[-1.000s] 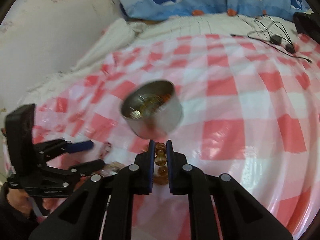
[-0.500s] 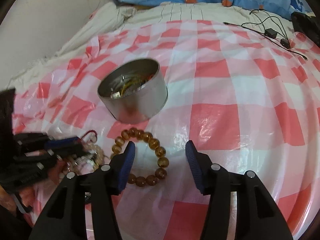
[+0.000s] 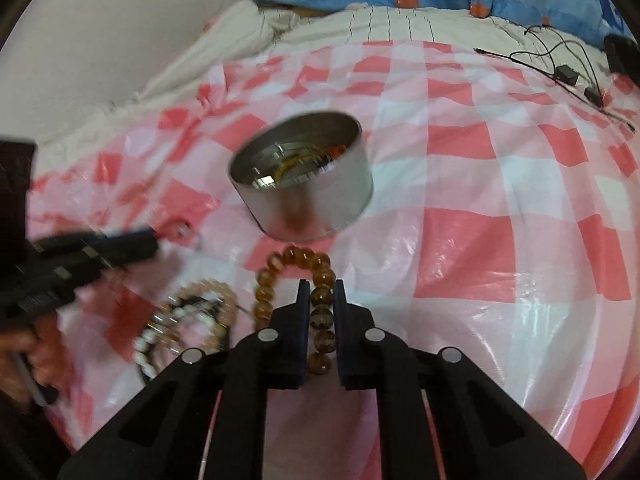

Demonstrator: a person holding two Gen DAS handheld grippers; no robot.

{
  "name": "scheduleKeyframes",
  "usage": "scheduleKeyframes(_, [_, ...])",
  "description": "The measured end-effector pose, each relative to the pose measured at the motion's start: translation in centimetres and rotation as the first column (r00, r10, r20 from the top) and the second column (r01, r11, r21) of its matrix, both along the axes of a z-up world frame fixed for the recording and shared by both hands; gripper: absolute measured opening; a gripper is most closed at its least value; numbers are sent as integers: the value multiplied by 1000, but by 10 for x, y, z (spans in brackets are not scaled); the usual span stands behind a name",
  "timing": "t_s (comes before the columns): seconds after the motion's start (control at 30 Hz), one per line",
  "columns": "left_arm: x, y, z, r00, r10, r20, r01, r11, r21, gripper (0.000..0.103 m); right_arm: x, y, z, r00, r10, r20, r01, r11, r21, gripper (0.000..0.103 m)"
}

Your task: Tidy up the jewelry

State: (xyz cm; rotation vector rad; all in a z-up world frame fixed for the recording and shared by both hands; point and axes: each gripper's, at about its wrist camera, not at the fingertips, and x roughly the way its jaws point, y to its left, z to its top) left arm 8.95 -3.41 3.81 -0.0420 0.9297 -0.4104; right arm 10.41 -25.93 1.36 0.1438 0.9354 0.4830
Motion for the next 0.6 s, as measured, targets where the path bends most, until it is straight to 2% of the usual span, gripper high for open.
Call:
scheduleKeyframes(0.1, [-1,-4,-1,1000,-6,13,6,999,43,11,-2,-5,11,1000,0,18,-2,997,79,12])
scheduleKeyframes(0.27, [-4,-8,0,999,-3,37,-1,995,97,10,-4,-6,20,1000,16,25,-20,988,152,12])
scheduleKeyframes(0.47, [-6,-13,3,998,-7,69,-4,987,160,11,-5,-9,22,1000,20,21,-23,982,187,12])
scheduleKeyframes(0.6, [-7,-14,4,997,-9,79,-6,983,184,11,-6,-8,22,1000,13,27,-17,987,160,12])
